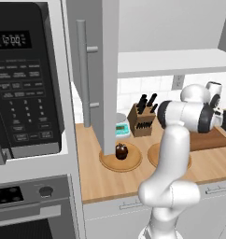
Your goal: From the different types of pastries on the counter, select a croissant and place it on the cutting board. Then retrieve a jar of jam from the cabinet and place it alongside the croissant on the cutting board.
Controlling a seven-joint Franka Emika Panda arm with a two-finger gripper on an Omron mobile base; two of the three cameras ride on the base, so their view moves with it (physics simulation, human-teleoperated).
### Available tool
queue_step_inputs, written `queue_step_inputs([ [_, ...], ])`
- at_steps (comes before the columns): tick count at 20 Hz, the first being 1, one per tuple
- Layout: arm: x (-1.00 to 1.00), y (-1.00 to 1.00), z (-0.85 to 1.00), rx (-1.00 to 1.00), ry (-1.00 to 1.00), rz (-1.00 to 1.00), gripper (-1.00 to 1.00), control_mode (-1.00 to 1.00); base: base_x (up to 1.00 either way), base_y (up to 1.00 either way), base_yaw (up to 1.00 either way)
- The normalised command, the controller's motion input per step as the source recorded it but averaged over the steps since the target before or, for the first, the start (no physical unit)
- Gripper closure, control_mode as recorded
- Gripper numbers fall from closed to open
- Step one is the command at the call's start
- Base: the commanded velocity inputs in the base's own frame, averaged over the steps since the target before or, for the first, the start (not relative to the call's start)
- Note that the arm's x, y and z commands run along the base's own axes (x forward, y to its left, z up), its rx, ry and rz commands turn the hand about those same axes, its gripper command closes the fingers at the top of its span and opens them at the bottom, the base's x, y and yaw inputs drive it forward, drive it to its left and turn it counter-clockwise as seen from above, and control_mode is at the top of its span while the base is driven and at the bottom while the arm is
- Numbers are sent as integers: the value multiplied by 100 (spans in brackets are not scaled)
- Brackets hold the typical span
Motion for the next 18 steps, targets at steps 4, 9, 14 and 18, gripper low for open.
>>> queue_step_inputs([
  [4, 42, 6, -35, -6, 0, -1, 100, -100, 0, 0, 0],
  [9, 13, 0, -38, 0, 0, 0, 100, -100, 0, 0, 0],
  [14, 0, 0, -43, 0, 0, 0, 100, -100, 0, 0, 0],
  [18, 0, 0, -10, 0, 0, 0, 100, -100, 0, 0, 0],
])
